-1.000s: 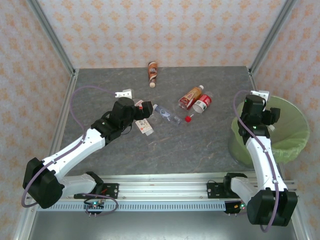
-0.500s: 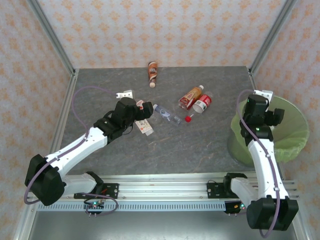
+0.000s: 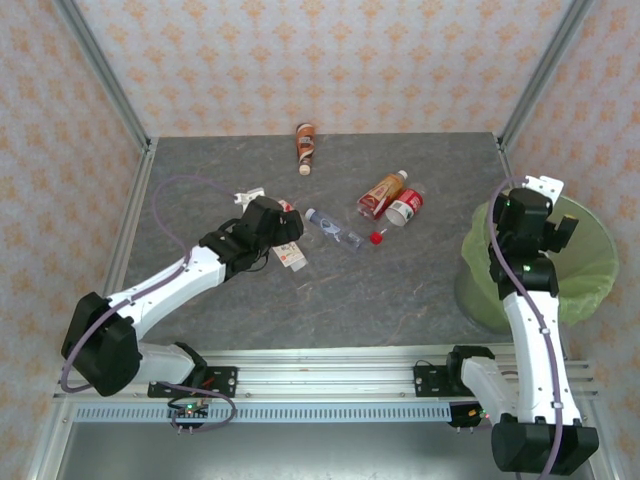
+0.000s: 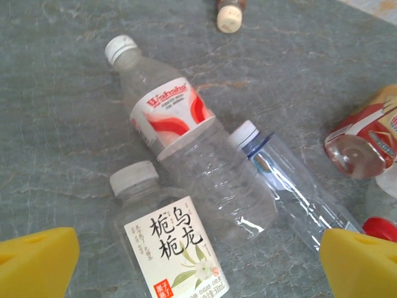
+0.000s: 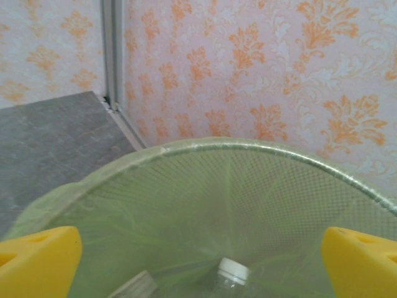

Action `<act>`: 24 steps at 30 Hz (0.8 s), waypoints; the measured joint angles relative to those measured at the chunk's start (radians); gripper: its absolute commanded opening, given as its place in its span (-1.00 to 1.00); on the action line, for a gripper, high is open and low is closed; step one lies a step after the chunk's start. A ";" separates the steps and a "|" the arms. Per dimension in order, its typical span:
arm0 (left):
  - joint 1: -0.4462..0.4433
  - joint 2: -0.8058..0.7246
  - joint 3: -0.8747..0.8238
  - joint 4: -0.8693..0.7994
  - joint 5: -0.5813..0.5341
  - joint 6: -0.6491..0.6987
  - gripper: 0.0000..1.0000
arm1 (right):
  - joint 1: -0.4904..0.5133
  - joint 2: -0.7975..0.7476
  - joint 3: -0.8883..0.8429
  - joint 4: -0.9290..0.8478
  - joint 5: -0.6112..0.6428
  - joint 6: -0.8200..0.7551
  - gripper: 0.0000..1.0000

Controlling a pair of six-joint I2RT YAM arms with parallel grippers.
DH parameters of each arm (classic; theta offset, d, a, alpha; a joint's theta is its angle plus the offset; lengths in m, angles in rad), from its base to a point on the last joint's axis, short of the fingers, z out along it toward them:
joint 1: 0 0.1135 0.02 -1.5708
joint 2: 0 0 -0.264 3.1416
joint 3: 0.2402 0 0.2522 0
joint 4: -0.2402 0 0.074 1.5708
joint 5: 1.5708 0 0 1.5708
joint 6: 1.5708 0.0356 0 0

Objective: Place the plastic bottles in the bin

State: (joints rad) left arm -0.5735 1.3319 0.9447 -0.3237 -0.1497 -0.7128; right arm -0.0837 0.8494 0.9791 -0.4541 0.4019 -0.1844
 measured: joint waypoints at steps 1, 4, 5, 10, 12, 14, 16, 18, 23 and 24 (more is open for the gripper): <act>0.000 0.005 0.001 -0.010 0.000 -0.014 1.00 | 0.001 0.000 0.016 -0.011 -0.016 0.015 0.98; 0.000 0.020 0.004 -0.051 -0.002 -0.076 1.00 | 0.014 -0.004 0.072 -0.031 -0.079 0.073 0.98; 0.000 0.025 0.004 -0.068 -0.005 -0.093 1.00 | 0.022 -0.008 0.090 -0.033 -0.101 0.093 0.98; -0.003 0.050 0.002 -0.110 0.009 -0.143 1.00 | 0.063 -0.014 0.152 -0.031 -0.207 0.182 0.98; -0.013 0.052 0.002 -0.123 0.011 -0.154 1.00 | 0.089 -0.003 0.176 -0.032 -0.257 0.217 0.98; -0.027 0.052 0.002 -0.142 0.009 -0.161 1.00 | 0.117 0.015 0.197 -0.032 -0.304 0.245 0.98; -0.035 0.052 0.002 -0.161 0.004 -0.167 1.00 | 0.156 0.034 0.214 -0.031 -0.345 0.267 0.98; -0.040 0.052 0.000 -0.173 0.000 -0.176 1.00 | 0.212 0.051 0.225 -0.026 -0.371 0.282 0.98; -0.048 0.052 -0.009 -0.186 -0.003 -0.188 1.00 | 0.347 0.109 0.251 -0.015 -0.392 0.286 0.98; -0.053 0.055 -0.009 -0.186 -0.001 -0.189 1.00 | 0.367 0.123 0.256 -0.010 -0.392 0.286 0.98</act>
State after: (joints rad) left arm -0.6262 1.3869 0.9356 -0.5095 -0.1509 -0.9020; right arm 0.2832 0.9722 1.2350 -0.4644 0.0097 0.1020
